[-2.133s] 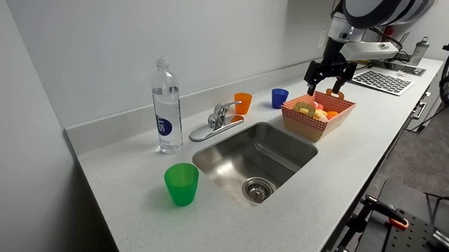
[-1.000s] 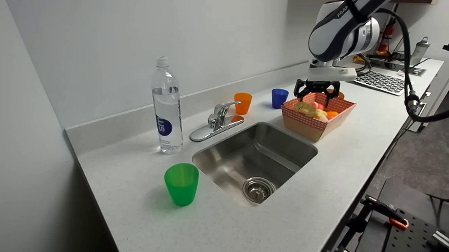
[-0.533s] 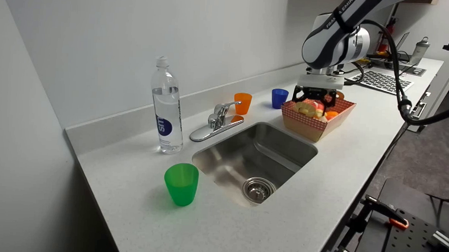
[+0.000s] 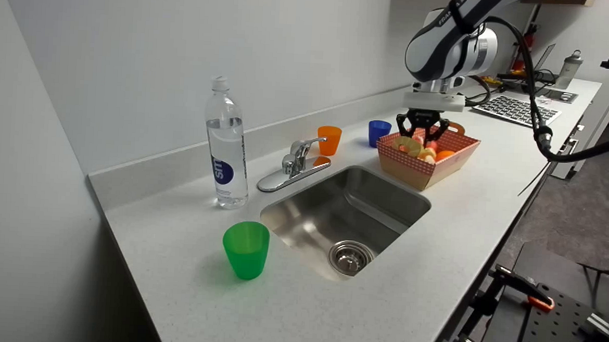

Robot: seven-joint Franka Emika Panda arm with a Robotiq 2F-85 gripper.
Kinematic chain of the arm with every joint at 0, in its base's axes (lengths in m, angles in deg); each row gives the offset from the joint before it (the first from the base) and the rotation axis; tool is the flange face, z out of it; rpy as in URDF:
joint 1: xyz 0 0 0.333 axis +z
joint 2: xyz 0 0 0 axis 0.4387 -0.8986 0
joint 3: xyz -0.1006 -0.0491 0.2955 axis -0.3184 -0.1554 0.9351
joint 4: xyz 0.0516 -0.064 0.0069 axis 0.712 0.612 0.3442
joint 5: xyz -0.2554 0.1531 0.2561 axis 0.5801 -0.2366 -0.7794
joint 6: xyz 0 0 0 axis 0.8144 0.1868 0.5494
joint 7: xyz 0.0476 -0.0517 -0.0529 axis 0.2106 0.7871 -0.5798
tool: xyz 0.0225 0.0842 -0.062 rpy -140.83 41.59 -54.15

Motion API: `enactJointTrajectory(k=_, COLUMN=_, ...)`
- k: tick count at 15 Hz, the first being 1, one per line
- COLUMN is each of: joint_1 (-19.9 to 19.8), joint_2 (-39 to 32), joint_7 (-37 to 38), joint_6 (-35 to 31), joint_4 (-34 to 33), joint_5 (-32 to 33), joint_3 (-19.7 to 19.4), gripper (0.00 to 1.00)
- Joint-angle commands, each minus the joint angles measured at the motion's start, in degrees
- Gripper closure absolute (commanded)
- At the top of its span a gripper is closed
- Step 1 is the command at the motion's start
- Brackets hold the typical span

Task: Pick the stuffed banana and put it on the counter

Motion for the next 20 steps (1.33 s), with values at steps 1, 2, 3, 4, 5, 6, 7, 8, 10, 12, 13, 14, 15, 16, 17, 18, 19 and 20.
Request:
enactJointTrajectory(k=1, joint_1=-0.2, joint_2=4.3, joint_7=-8.8, joint_6=4.1, joint_4=-1.3, joint_5=-1.9, joint_3=0.9, gripper=0.93)
enactJointTrajectory(k=2, joint_1=-0.1, joint_2=5.2, joint_7=-10.8, joint_6=4.6, joint_4=-1.5, joint_5=-1.7, joint_3=0.9, gripper=0.98)
enactJointTrajectory(k=3, joint_1=-0.1, joint_2=5.9, joint_7=-12.4, joint_6=5.0, joint_4=-1.9, joint_5=-1.8, joint_3=1.1, gripper=1.00)
enactJointTrajectory(k=4, joint_1=-0.1, joint_2=6.3, joint_7=-13.3, joint_6=5.0, joint_4=-2.5, joint_5=-1.7, joint_3=1.1, gripper=1.00)
enactJointTrajectory(k=5, joint_1=-0.1, joint_2=6.4, joint_7=-13.7, joint_6=4.9, joint_4=-3.2, joint_5=-1.9, joint_3=1.2, gripper=1.00)
enactJointTrajectory(k=6, joint_1=-0.1, joint_2=6.1, joint_7=-13.6, joint_6=4.3, joint_4=-4.1, joint_5=-2.3, joint_3=1.2, gripper=0.98)
enactJointTrajectory(k=7, joint_1=-0.1, joint_2=5.9, joint_7=-13.2, joint_6=4.0, joint_4=-5.1, joint_5=-2.6, joint_3=1.3, gripper=0.98)
enactJointTrajectory(k=8, joint_1=-0.2, joint_2=5.1, joint_7=-12.6, joint_6=3.7, joint_4=-6.6, joint_5=-3.2, joint_3=1.4, gripper=1.00)
enactJointTrajectory(k=10, joint_1=-0.2, joint_2=3.5, joint_7=-11.8, joint_6=3.8, joint_4=-9.6, joint_5=-4.3, joint_3=1.5, gripper=0.98)
enactJointTrajectory(k=12, joint_1=0.0, joint_2=1.7, joint_7=-10.9, joint_6=3.7, joint_4=-12.9, joint_5=-5.1, joint_3=1.6, gripper=0.98)
enactJointTrajectory(k=13, joint_1=0.1, joint_2=0.4, joint_7=-10.2, joint_6=3.8, joint_4=-14.9, joint_5=-5.1, joint_3=1.6, gripper=0.98)
enactJointTrajectory(k=14, joint_1=0.2, joint_2=-0.8, joint_7=-9.5, joint_6=3.7, joint_4=-16.6, joint_5=-5.1, joint_3=1.6, gripper=0.98)
enactJointTrajectory(k=15, joint_1=0.4, joint_2=-2.4, joint_7=-8.6, joint_6=3.6, joint_4=-18.6, joint_5=-4.9, joint_3=1.5, gripper=0.98)
enactJointTrajectory(k=16, joint_1=0.5, joint_2=-3.8, joint_7=-7.8, joint_6=3.3, joint_4=-20.1, joint_5=-4.6, joint_3=1.5, gripper=0.98)
enactJointTrajectory(k=17, joint_1=0.8, joint_2=-5.2, joint_7=-7.1, joint_6=3.4, joint_4=-21.8, joint_5=-4.4, joint_3=1.4, gripper=0.98)
enactJointTrajectory(k=18, joint_1=0.9, joint_2=-6.5, joint_7=-6.5, joint_6=3.7, joint_4=-23.2, joint_5=-4.4, joint_3=1.5, gripper=0.98)
enactJointTrajectory(k=19, joint_1=1.0, joint_2=-7.6, joint_7=-6.2, joint_6=3.9, joint_4=-24.3, joint_5=-4.5, joint_3=1.5, gripper=0.98)
enactJointTrajectory(k=20, joint_1=1.1, joint_2=-8.6, joint_7=-6.1, joint_6=3.9, joint_4=-25.4, joint_5=-4.5, joint_3=1.6, gripper=0.98)
